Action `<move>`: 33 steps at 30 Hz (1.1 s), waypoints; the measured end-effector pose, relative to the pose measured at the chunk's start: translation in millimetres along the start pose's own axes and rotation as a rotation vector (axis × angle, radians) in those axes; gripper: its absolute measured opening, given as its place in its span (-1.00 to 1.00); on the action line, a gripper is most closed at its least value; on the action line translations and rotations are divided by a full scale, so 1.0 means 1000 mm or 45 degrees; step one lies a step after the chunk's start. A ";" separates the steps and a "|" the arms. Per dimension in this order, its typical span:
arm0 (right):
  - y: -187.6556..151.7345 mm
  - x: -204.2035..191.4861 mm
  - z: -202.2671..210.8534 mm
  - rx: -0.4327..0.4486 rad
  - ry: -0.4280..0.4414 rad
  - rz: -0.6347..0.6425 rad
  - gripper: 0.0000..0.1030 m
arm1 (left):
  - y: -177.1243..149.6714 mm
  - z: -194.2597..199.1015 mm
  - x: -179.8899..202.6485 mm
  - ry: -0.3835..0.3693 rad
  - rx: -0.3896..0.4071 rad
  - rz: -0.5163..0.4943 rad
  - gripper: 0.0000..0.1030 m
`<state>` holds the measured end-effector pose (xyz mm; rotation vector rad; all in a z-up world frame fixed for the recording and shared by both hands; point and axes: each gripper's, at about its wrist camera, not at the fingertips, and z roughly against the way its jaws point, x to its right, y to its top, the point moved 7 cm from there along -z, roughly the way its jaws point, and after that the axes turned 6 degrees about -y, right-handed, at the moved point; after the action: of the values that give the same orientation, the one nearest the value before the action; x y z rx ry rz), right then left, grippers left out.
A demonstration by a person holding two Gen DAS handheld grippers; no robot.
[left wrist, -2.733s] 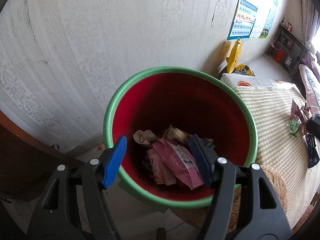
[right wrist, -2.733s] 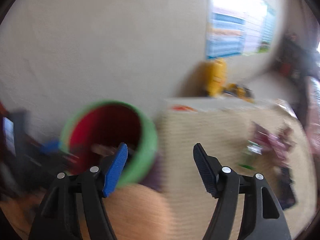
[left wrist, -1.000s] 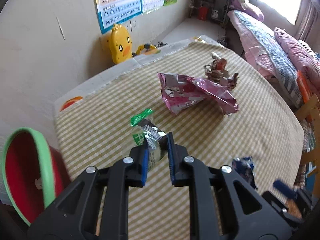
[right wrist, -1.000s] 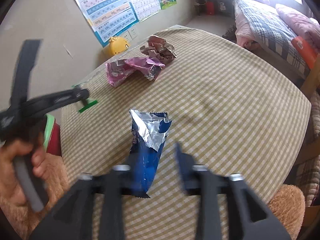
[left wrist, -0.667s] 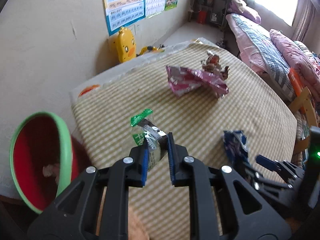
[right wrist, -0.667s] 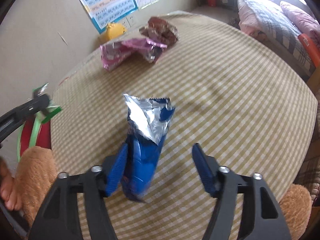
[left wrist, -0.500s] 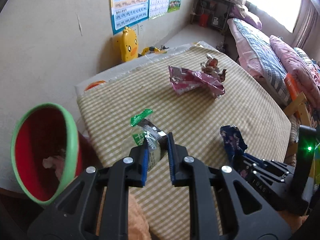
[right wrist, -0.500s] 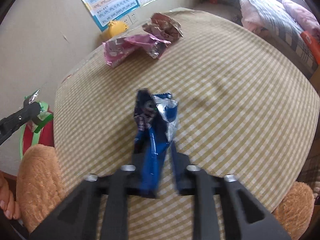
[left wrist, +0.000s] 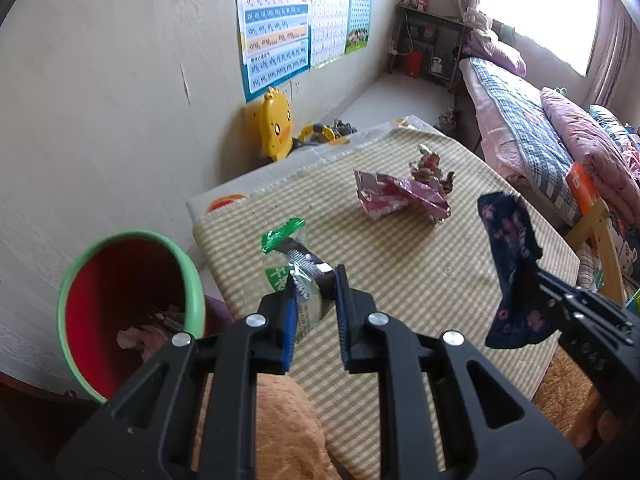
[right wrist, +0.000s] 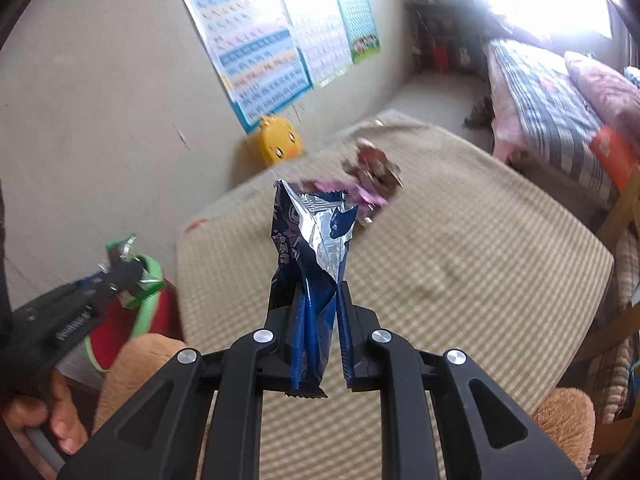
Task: Collect trash
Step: 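Carry the bottle and navy wrapper toward the red bucket with both grippers, then lower the green-capped bottle into the bucket and open the left gripper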
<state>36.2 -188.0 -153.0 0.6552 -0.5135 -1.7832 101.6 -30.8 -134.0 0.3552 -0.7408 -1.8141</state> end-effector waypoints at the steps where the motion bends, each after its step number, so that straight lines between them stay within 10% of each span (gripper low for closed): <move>1: 0.003 -0.005 0.003 0.012 0.007 0.011 -0.73 | 0.001 0.003 -0.002 0.005 0.012 0.000 -0.69; 33: 0.001 -0.060 0.017 0.029 0.072 0.170 -0.73 | -0.015 0.013 -0.066 0.143 0.043 0.094 -0.68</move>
<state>39.9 -130.2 -128.6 0.6700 -0.5280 -1.6312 107.0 37.7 -140.8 0.4428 -0.6976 -1.6998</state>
